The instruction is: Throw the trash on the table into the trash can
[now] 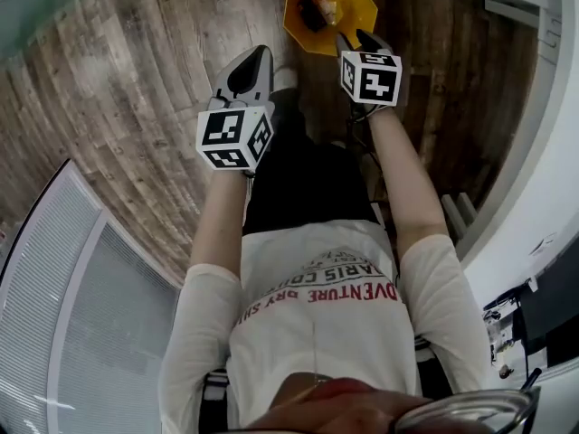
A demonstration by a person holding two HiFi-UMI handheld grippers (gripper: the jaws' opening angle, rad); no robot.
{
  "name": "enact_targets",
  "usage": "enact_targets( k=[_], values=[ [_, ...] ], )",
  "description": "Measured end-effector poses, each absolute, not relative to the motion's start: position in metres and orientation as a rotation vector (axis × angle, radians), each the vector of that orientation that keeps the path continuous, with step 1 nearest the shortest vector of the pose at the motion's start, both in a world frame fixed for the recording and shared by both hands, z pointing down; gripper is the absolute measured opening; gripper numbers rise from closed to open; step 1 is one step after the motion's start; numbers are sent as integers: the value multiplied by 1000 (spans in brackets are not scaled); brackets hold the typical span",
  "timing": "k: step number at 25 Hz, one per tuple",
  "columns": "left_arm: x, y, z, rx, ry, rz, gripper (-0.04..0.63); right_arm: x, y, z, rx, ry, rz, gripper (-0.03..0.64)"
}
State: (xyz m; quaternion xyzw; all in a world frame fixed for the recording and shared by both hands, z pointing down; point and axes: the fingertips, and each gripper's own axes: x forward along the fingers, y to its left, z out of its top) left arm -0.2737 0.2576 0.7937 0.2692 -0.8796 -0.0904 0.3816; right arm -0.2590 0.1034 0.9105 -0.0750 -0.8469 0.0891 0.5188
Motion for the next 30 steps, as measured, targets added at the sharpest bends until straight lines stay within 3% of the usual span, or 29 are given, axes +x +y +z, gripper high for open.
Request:
enact_targets(
  k=[4, 7, 22, 30],
  values=[
    [-267, 253, 738, 695, -2243, -233, 23, -256, 111, 844, -212, -2067, 247, 71],
    [-261, 242, 689, 717, -2228, -237, 23, -253, 106, 781, -181, -2102, 238, 40],
    [-278, 119, 428, 1370, -2153, -43, 23, -252, 24, 467, 166, -2445, 373, 32],
    [-187, -20, 351, 1840, -1965, 105, 23, -123, -89, 387, 592, -2537, 458, 32]
  ],
)
